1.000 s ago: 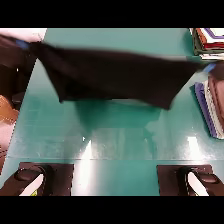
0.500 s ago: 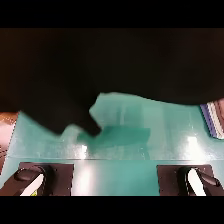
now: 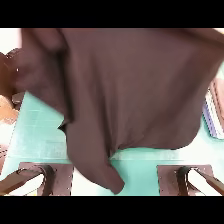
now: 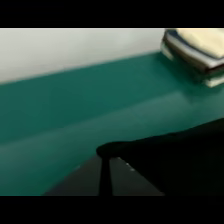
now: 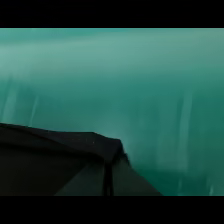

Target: Fold the shirts.

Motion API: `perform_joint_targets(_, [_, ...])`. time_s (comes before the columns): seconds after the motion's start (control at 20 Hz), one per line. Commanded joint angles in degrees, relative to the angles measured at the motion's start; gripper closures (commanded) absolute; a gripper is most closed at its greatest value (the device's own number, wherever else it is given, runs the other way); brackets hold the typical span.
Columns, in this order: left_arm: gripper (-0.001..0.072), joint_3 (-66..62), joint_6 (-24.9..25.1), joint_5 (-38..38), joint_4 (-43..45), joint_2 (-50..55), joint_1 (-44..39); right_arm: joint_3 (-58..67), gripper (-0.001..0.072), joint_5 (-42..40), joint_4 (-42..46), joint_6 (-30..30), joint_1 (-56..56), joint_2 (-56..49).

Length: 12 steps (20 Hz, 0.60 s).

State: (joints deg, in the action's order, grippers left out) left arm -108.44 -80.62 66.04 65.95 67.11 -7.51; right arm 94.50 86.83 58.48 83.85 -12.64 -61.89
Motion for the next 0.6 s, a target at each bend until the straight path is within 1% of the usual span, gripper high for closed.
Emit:
perform_joint_targets(0.0, [0.0677,9.2,0.09,6.38,-0.33,12.55,0.04,-9.97,0.0702,-1.01,3.91,0.55,6.05,-11.21])
perform_joint_targets(0.15, [0.0677,12.31,3.39,2.58,0.55,24.2,0.04,-14.14,0.0702,-10.62,4.42,0.57,9.68,-20.85])
perform_joint_targets(0.25, [0.0677,12.31,3.5,-3.96,1.29,29.46,0.04,-14.12,0.0702,-16.55,4.17,0.57,11.54,-25.92])
perform_joint_targets(0.4, [0.0677,11.58,3.5,-15.58,1.4,32.85,0.04,-14.12,0.0702,-24.48,4.07,1.22,13.25,-30.38])
perform_joint_targets(0.5, [0.0676,9.99,3.45,-19.08,2.64,34.07,0.07,-14.12,0.0702,-28.2,4.04,1.22,13.6,-31.43])
perform_joint_targets(0.55, [0.0676,9.44,3.48,-19.37,3.23,34.45,0.07,-14.12,0.0701,-29.33,3.82,1.22,13.6,-31.36])
